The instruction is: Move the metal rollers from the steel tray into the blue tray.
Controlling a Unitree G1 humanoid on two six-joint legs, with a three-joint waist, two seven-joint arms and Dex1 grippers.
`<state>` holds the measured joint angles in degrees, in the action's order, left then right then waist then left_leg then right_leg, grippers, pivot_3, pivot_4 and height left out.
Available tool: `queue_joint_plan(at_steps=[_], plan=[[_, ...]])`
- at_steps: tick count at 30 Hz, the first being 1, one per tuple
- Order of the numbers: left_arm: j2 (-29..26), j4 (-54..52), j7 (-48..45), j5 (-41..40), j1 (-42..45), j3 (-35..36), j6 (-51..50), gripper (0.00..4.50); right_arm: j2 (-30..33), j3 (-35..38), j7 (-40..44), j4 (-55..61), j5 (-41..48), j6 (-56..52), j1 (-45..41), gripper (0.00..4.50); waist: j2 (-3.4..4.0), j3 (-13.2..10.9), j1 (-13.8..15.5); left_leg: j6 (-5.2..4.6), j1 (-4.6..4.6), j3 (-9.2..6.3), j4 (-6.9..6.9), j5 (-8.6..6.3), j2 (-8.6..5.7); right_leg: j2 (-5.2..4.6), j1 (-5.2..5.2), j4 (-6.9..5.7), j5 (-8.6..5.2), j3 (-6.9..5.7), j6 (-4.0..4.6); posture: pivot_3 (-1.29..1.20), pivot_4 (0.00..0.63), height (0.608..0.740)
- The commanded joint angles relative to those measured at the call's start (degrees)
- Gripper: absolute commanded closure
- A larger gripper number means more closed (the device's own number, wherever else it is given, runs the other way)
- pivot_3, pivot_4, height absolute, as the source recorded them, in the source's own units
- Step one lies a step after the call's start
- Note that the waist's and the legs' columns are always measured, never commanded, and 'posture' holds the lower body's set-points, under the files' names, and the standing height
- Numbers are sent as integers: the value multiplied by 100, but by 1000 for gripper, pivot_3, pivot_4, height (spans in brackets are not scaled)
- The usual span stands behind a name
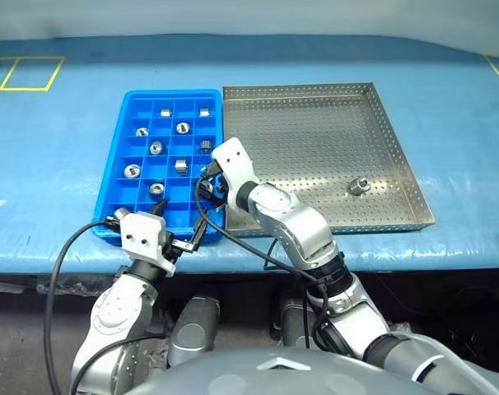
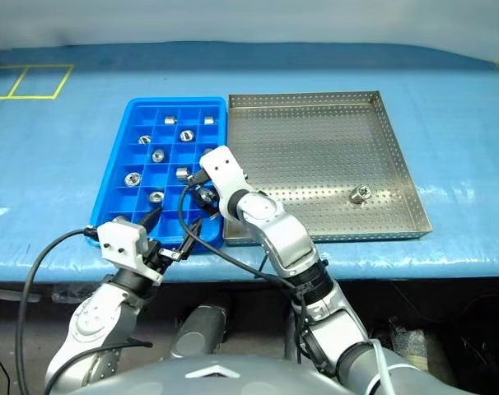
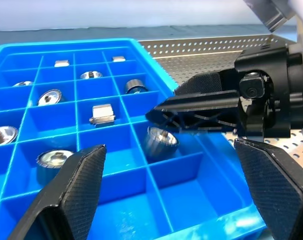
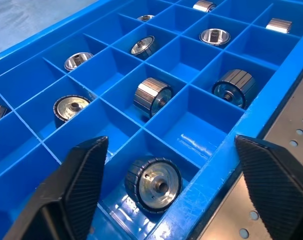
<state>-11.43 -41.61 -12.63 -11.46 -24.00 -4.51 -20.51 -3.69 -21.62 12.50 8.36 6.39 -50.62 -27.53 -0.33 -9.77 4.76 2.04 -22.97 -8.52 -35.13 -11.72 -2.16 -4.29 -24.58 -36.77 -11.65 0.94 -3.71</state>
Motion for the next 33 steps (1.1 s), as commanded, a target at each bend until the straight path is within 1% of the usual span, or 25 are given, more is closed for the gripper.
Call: queue_joint_plan(at_steps=[1,2,3,6,7,9,17,22,25,30,33], plan=[[-22,-38,-68,-62,62,-40,52,0,-199,173,-158,351,64,20,111,47,0,0,-13,0,0,0,-1,0,0,0,0,0,0,0,0,250,150,740],[-24,-32,-72,-66,75,-44,48,0,-275,266,-257,372,62,36,151,47,0,0,-23,0,0,0,-1,0,0,0,1,0,0,0,0,250,150,740],[-27,-23,-73,-66,92,-48,42,0,-487,521,-588,327,9,264,216,47,0,0,-37,0,0,0,-1,0,0,0,0,1,0,0,0,245,150,740],[-58,9,-98,-67,159,-63,4,0,-1025,1131,-2162,78,-612,1052,308,47,-1,0,-43,1,-5,0,-4,0,-1,-1,-3,-3,0,-1,-1,229,150,740],[-66,20,-113,-82,181,-65,-12,0,-1099,1213,-2650,-7,-837,1228,319,47,-7,3,-29,2,-6,-1,-6,1,-2,-2,-1,-1,1,-3,-2,223,150,740],[-85,33,-148,-93,210,-75,-35,0,-1172,1272,-3318,-165,-1113,1530,348,47,-6,3,-41,3,-5,0,-8,1,-6,-8,2,1,1,-4,-3,214,150,740],[-158,97,-252,-106,379,-105,-121,0,-1573,1962,-5274,-823,-1188,2100,206,47,-4,1,-261,2,-3,3,1,3,-5,-8,0,-1,1,-1,0,198,150,740],[-170,114,-288,-104,431,-132,-157,0,-1558,2226,-6005,-1100,-1068,2402,65,47,-3,1,-304,1,0,2,-1,3,-5,-8,3,-3,1,-1,0,198,150,740],[-161,119,-288,-118,445,-156,-166,0,-1612,2581,-6402,-1346,-780,2568,-69,47,-3,2,-316,0,5,2,-2,4,-5,-8,8,-3,1,-1,0,201,150,740],[-129,105,-251,-132,421,-193,-187,0,-1586,2932,-6765,-1759,-326,2796,-301,47,-2,1,-346,-1,5,2,-2,4,-5,-7,8,-3,1,-1,0,214,150,740],[-133,77,-226,-106,389,-202,-201,0,-1536,2996,-6752,-1919,-55,2916,-397,47,-2,1,-368,-1,5,2,-2,4,-5,-7,8,-4,1,-1,0,220,150,740]])
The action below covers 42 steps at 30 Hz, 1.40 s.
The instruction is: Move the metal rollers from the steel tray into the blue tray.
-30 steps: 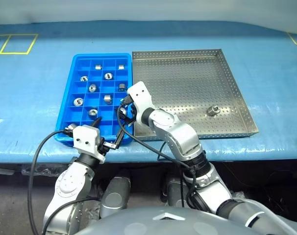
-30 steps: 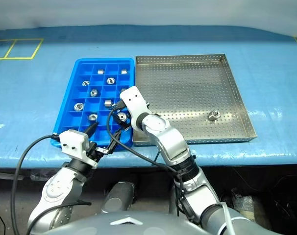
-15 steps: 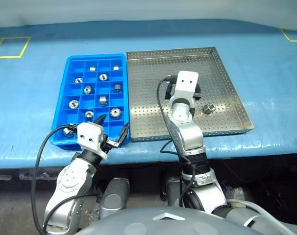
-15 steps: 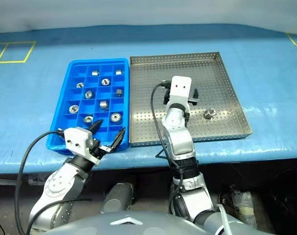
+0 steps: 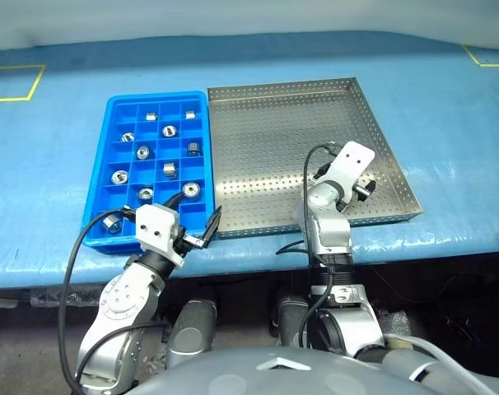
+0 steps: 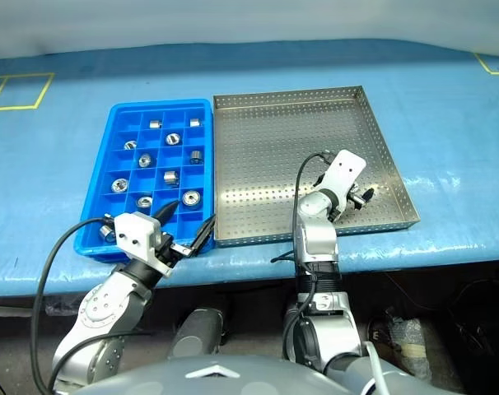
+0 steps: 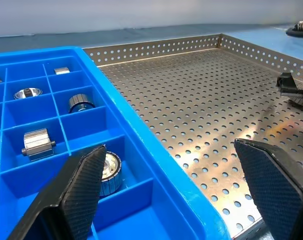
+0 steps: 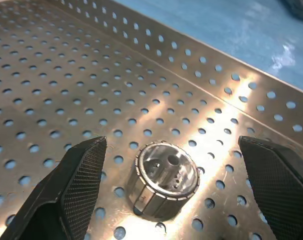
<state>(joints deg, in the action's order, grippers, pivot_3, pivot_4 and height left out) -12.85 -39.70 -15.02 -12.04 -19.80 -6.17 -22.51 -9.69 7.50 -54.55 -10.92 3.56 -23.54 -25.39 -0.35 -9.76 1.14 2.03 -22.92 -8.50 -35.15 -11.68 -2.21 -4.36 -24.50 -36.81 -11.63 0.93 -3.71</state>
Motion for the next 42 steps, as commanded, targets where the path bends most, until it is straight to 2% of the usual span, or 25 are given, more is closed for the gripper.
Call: queue_joint_plan(at_steps=[1,9,14,17,23,24,26,29,33,35,37,42], plan=[[9,-120,15,-46,-39,-36,1,0,-927,90,-47,-23,298,227,-629,47,0,0,-11,0,1,0,0,0,0,0,0,0,0,0,0,222,150,740],[23,-175,41,-16,-94,-79,13,0,-898,283,40,-212,1047,465,-725,47,1,0,-7,-1,3,-1,-1,0,0,0,4,0,0,0,0,230,150,740],[11,-215,51,-30,-133,-99,-6,0,-779,213,28,-290,1129,577,-729,47,1,0,-12,-2,11,-1,0,1,0,1,9,-1,0,0,0,233,150,740],[10,-234,70,-13,-146,-108,-20,0,-670,109,131,-389,1042,578,-727,644,1,0,-20,-2,12,0,-1,1,1,1,10,-1,0,1,0,235,150,740],[9,-240,82,-18,-157,-141,-17,0,-607,-130,106,-362,785,486,-707,2607,1,0,-13,-3,12,-1,0,1,1,2,9,-1,0,1,0,236,150,740],[9,-239,81,-18,-155,-145,-15,0,-569,-264,150,-305,686,418,-704,2816,1,0,-11,-3,11,-1,0,1,0,2,9,-1,0,1,0,236,150,740],[9,-229,81,-22,-142,-143,-11,0,-534,-558,310,-152,500,411,-706,2814,2,-1,-17,-3,10,0,1,1,1,2,7,-1,0,1,0,236,150,740],[6,-210,91,-9,-116,-133,-11,0,-611,-1046,1000,224,609,188,-706,2814,5,-2,-24,-3,10,0,1,1,1,2,5,-2,0,2,1,236,150,740],[14,-209,115,-10,-102,-132,-30,0,-837,-1394,2316,1024,1740,-623,-514,2814,4,-2,-9,-3,10,-2,1,1,2,2,7,-1,-1,1,1,242,150,740],[25,-207,136,-9,-109,-130,-30,0,-716,-1652,3044,1403,2244,-982,-378,2814,5,-2,-9,-3,9,-4,1,1,1,2,8,0,-1,0,0,254,150,740],[25,-214,190,40,-143,-103,-26,0,-551,-1754,4088,1638,3157,-1585,-317,2814,5,-2,-3,-4,8,-6,2,0,2,2,7,0,-1,-2,1,275,150,740],[82,-272,350,150,-281,-76,90,0,-238,-1846,5139,1755,4086,-2605,-449,2814,5,-2,118,-4,7,-16,3,0,2,3,8,0,-3,-10,3,321,150,740]])
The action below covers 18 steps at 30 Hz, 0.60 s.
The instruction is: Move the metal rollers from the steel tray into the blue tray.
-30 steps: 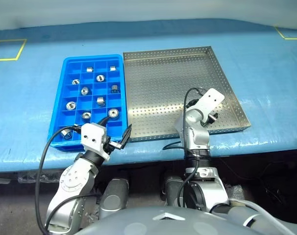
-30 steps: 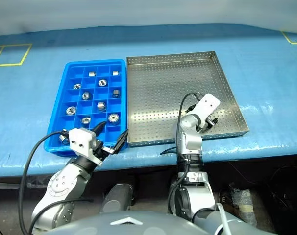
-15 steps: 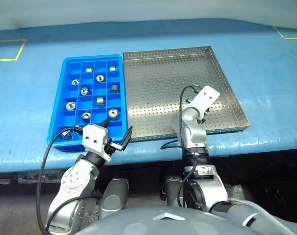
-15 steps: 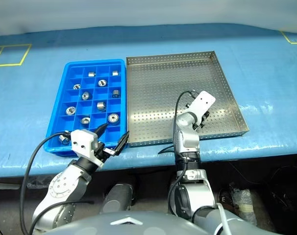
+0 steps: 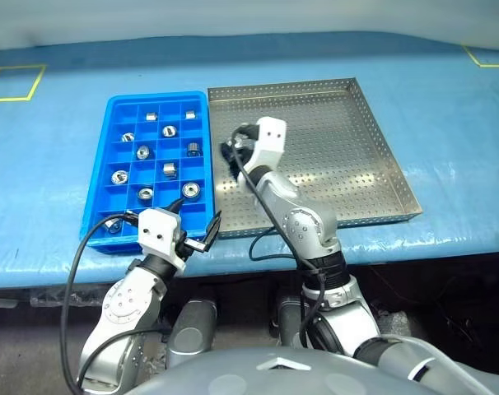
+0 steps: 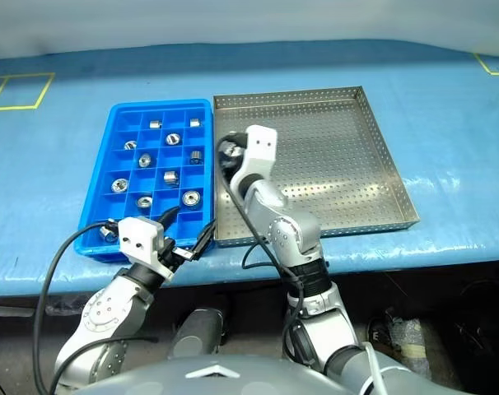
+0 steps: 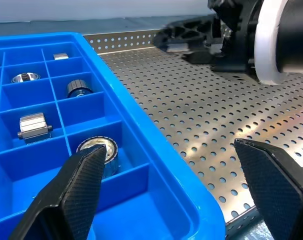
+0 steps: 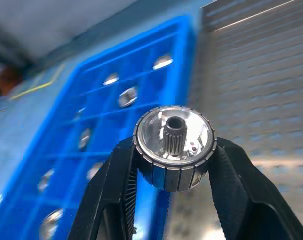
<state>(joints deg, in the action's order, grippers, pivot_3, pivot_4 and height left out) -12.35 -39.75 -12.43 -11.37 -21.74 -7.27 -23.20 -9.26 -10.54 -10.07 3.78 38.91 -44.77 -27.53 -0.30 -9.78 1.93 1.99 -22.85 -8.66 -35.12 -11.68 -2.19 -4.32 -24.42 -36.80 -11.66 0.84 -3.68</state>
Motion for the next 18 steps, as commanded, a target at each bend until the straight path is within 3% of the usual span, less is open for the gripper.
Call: queue_joint_plan(at_steps=[1,6,11,18], plan=[[33,-293,118,116,-161,30,213,0,-179,-84,1082,270,788,-727,-296,2814,-1,0,60,0,-3,-2,-1,0,0,0,-1,0,0,-2,0,326,150,740],[-128,-459,-295,-122,-601,-90,641,0,37,-115,2037,57,1171,-1485,-547,2814,0,-1,115,1,-10,-5,0,-1,0,0,-8,0,-1,-6,1,357,150,740],[-340,-478,-351,309,-1178,-152,1365,0,-15,-200,2234,-106,876,-1513,-637,2814,0,-2,257,4,-19,-5,5,-3,0,-1,-17,4,-6,-8,5,377,150,740],[-524,-539,-790,-183,-2110,1,1833,0,242,-1068,2577,-278,-83,-1346,-553,2814,0,-2,388,11,-35,-3,5,-7,0,-4,-31,9,-10,-8,0,407,150,740]])
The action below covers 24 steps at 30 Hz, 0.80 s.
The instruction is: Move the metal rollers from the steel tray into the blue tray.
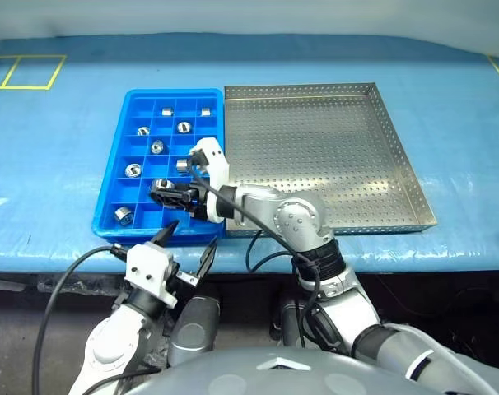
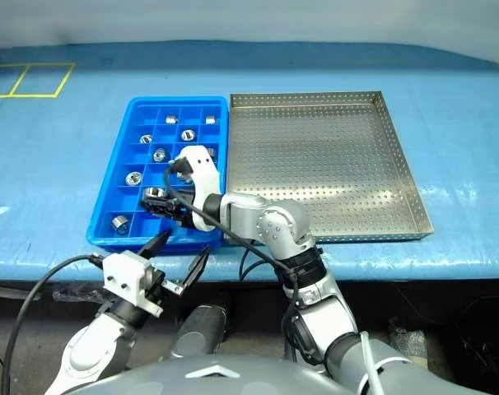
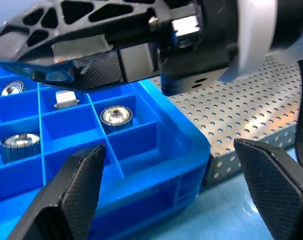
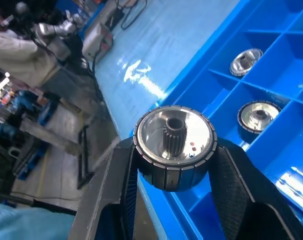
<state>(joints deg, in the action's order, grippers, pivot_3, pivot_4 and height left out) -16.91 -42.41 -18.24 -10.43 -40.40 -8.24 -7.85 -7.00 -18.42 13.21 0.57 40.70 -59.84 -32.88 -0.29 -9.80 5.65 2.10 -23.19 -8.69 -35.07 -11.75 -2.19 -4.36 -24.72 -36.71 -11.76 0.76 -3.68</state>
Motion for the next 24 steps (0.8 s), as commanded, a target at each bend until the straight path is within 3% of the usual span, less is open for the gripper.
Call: queue_joint_plan(at_steps=[1,11,24], plan=[[-88,-276,-260,-331,-312,111,346,0,35,-341,304,26,-348,171,-6,2814,0,0,34,0,-7,-1,-1,0,0,0,-5,0,0,-1,0,407,150,740],[-47,-115,-325,-428,-281,137,588,0,15,-98,331,85,-801,66,135,2814,-1,0,234,0,-41,0,-4,0,-1,1,-42,-6,0,-4,-1,413,150,740],[-137,199,-565,-499,142,74,503,0,43,385,376,445,-721,-163,263,2814,-1,1,212,0,-38,3,-10,1,-3,1,-35,-8,1,-3,-2,325,150,740]])
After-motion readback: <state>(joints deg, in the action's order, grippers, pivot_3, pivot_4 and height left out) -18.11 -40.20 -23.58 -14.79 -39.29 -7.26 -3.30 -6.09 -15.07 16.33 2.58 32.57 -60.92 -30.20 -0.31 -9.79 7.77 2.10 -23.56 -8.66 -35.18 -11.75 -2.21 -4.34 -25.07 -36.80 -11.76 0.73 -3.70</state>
